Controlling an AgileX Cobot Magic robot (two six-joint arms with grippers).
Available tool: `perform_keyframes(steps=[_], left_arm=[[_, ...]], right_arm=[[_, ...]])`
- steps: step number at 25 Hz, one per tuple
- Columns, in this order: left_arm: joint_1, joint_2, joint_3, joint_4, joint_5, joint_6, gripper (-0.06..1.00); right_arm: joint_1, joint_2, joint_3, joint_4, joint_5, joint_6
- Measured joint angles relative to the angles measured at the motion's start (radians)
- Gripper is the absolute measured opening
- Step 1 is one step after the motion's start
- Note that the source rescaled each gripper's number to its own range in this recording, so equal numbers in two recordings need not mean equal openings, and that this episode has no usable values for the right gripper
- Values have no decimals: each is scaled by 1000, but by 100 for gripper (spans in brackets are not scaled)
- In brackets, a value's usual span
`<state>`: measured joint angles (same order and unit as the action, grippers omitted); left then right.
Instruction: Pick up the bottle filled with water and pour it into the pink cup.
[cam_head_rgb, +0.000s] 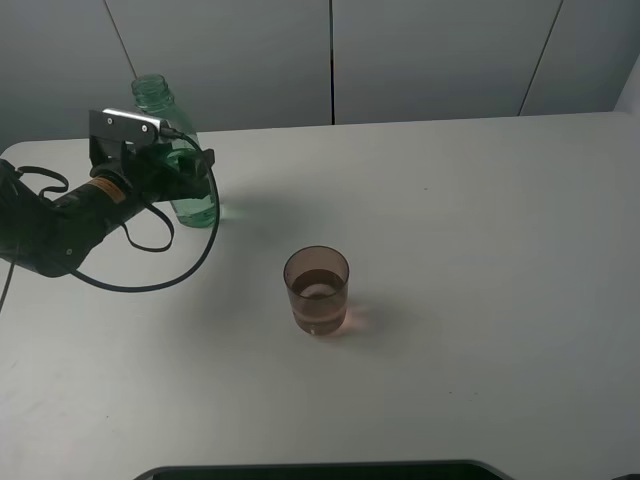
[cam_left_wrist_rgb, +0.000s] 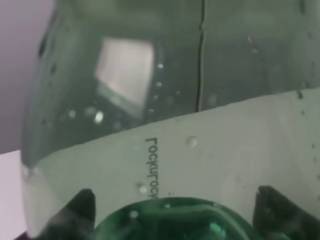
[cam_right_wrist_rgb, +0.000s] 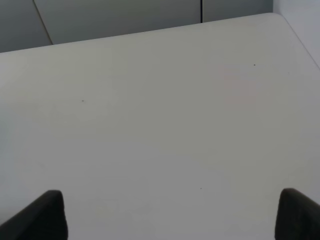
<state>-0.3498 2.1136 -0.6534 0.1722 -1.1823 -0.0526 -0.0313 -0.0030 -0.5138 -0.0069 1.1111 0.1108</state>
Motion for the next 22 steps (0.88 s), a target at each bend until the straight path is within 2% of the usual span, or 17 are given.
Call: perform_keyframes(steps=[1, 2, 3, 4, 9, 16, 22], left_arm=[[0, 0, 0, 10, -3, 1, 40], [0, 0, 0, 15, -14, 1, 68], [0, 0, 0, 20, -19, 1, 81], [0, 0, 0, 25, -23, 1, 86], [0, -17, 0, 45, -21, -1, 91], [0, -164, 0, 63, -15, -36, 90], [0, -322, 0, 70, 54, -72, 91]], right_arm=[[0, 0, 0, 0, 0, 0], [0, 0, 0, 0, 0, 0], [0, 0, 0, 0, 0, 0], [0, 0, 0, 0, 0, 0], [0, 0, 0, 0, 0, 0], [0, 0, 0, 0, 0, 0], [0, 0, 0, 0, 0, 0]])
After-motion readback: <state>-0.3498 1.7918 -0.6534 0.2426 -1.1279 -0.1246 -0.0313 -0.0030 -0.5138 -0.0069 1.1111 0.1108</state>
